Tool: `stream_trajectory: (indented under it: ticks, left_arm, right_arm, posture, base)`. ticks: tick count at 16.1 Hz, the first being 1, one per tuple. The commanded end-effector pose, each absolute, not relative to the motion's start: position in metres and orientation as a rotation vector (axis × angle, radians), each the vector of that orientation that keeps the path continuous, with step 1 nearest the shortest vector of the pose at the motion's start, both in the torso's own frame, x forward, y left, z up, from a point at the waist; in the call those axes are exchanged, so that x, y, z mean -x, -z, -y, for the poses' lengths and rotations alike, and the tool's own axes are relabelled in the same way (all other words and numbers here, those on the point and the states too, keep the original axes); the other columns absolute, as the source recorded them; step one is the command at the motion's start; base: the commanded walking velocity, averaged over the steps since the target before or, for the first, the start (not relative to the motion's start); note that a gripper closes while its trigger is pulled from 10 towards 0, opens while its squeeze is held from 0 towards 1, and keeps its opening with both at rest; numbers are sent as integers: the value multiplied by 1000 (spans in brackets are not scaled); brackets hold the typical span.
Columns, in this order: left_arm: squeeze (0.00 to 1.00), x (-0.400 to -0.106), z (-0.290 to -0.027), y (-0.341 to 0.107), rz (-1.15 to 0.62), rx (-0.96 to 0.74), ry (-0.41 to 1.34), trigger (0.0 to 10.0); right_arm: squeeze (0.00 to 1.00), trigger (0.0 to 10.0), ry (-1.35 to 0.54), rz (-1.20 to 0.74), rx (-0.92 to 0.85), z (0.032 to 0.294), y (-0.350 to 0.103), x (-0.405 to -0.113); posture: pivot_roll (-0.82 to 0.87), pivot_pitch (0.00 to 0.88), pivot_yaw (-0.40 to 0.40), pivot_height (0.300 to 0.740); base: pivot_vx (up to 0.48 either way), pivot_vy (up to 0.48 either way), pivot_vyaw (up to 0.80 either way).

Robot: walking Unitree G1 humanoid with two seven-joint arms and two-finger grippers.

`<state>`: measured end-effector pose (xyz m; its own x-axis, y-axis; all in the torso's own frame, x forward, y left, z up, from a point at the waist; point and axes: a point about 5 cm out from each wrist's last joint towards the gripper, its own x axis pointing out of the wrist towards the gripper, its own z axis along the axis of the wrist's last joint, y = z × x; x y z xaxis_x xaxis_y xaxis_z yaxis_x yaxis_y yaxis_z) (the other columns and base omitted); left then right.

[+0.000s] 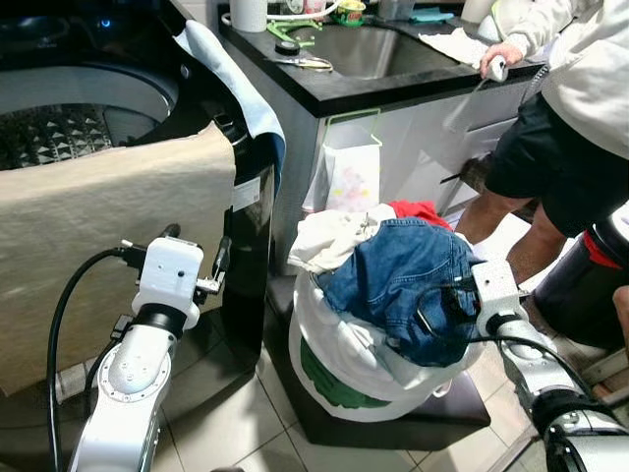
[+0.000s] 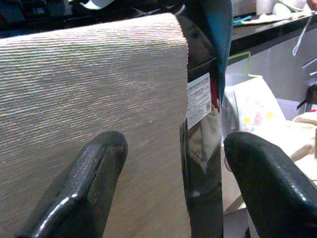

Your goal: Clothes washing

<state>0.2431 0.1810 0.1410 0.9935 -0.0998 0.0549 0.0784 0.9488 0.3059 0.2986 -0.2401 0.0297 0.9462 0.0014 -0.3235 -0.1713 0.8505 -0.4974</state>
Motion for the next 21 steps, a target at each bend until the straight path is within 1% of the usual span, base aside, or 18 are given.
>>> stream_trajectory:
  ticks: [1, 2, 3, 6, 7, 8, 9, 11, 13, 14, 15, 16, 18, 19, 21]
  left_arm:
    - [0, -245, -175, -149, 109, -311, 101, 10000]
    - [0, -246, -175, -150, 116, -313, 98, 10000]
    - [0, -246, -175, -151, 118, -314, 97, 10000]
    - [0, -246, -175, -151, 120, -315, 94, 10000]
    - [0, -246, -175, -151, 121, -314, 95, 10000]
    - [0, -247, -174, -151, 121, -313, 96, 10000]
    - [0, -247, -174, -151, 123, -312, 96, 10000]
    - [0, -248, -173, -152, 127, -312, 95, 10000]
    - [0, -249, -172, -153, 136, -314, 91, 10000]
    - [0, -249, -172, -153, 138, -314, 89, 10000]
    - [0, -250, -172, -153, 140, -314, 87, 10000]
    - [0, -250, -172, -154, 145, -314, 84, 10000]
    - [0, -250, -172, -155, 151, -314, 82, 10000]
    - [0, -251, -171, -156, 158, -316, 78, 10000]
    - [0, -250, -172, -156, 159, -316, 75, 10000]
  right_arm:
    - [0, 10000, -111, -289, 678, 244, -33, -298]
    - [0, 10000, -118, -276, 786, 248, -35, -298]
    - [0, 10000, -100, -292, 758, 250, -35, -298]
    - [0, 10000, 14, -394, 322, 252, -29, -300]
    - [0, 10000, 41, -439, 130, 249, -24, -301]
    - [0, 10000, 45, -490, 21, 244, -20, -302]
    - [0, 10000, 31, -524, -32, 240, -18, -302]
    - [0, 10000, -43, -549, -10, 232, -17, -304]
    - [0, 10000, -160, -550, 57, 220, -20, -309]
    - [0, 10000, -183, -553, 69, 218, -21, -310]
    - [0, 10000, -256, -563, 132, 212, -20, -310]
    - [0, 10000, -374, -583, 261, 202, -18, -308]
    - [0, 10000, -470, -589, 398, 195, -16, -307]
    - [0, 10000, -544, -557, 504, 186, -18, -309]
    - [0, 10000, -584, -519, 486, 178, -22, -312]
  posture:
    - [202, 0, -117, 740]
    - [204, 0, -116, 740]
    - [204, 0, -116, 740]
    - [201, 0, -115, 740]
    - [200, 0, -114, 740]
    - [199, 0, -114, 740]
    - [198, 0, -114, 740]
    - [198, 0, -114, 740]
    - [203, 0, -120, 740]
    - [203, 0, -120, 740]
    - [204, 0, -121, 740]
    - [204, 0, -121, 740]
    - [208, 0, -125, 740]
    - [214, 0, -130, 740]
    - [216, 0, -133, 740]
  base:
    - [0, 0, 0]
    - [0, 0, 0]
    - [0, 0, 0]
    - [0, 0, 0]
    - [0, 0, 0]
    - [0, 0, 0]
    - [0, 0, 0]
    - [0, 0, 0]
    - [0, 0, 0]
    - [0, 0, 0]
    - [0, 0, 0]
    - [0, 0, 0]
    - [0, 0, 0]
    - [0, 0, 0]
    - [0, 0, 0]
